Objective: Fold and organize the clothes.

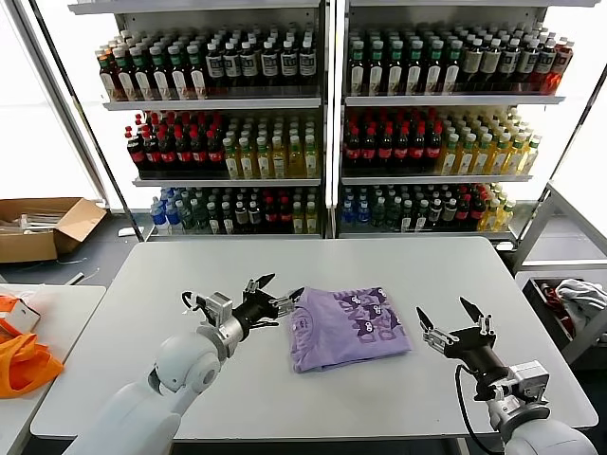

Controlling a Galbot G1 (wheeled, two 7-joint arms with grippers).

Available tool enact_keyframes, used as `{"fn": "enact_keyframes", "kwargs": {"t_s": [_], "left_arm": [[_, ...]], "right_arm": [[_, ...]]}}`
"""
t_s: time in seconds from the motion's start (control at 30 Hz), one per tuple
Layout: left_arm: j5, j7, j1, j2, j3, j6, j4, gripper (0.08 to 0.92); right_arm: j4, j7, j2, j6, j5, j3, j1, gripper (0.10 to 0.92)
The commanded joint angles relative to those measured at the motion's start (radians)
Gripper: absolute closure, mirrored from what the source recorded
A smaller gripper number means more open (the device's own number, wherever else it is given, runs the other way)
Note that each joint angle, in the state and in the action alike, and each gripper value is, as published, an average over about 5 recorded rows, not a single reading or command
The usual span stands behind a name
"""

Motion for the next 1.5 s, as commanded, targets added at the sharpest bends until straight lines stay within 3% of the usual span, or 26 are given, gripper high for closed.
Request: {"fn": "enact_keyframes", "kwargs": {"t_s": [0.03, 0.37, 0.7, 1.5], "left_arm": [[-0.002, 0.003, 0.297, -0.03, -0.378, -0.058, -0.164, 0.216], [0.084, 0.042, 0.553, -0.118, -0.674, -0.133, -0.27, 0.177], [0.131, 0.101, 0.723, -0.204, -0.902, -0.248, -0.31, 0.177], [0.133, 0.119, 0.778, -0.239, -0.929, -0.253, -0.381, 0.177]], "right_arm": [[-0.022, -0.015, 0.022, 0.197, 0.032, 0.044, -0.073, 0.203], [-0.071, -0.067, 0.036, 0.308, 0.1, 0.054, -0.155, 0.203], [-0.107, -0.063, 0.036, 0.382, 0.095, 0.03, -0.19, 0.203], [-0.111, -0.024, 0.046, 0.367, 0.025, -0.013, -0.169, 0.203]]}}
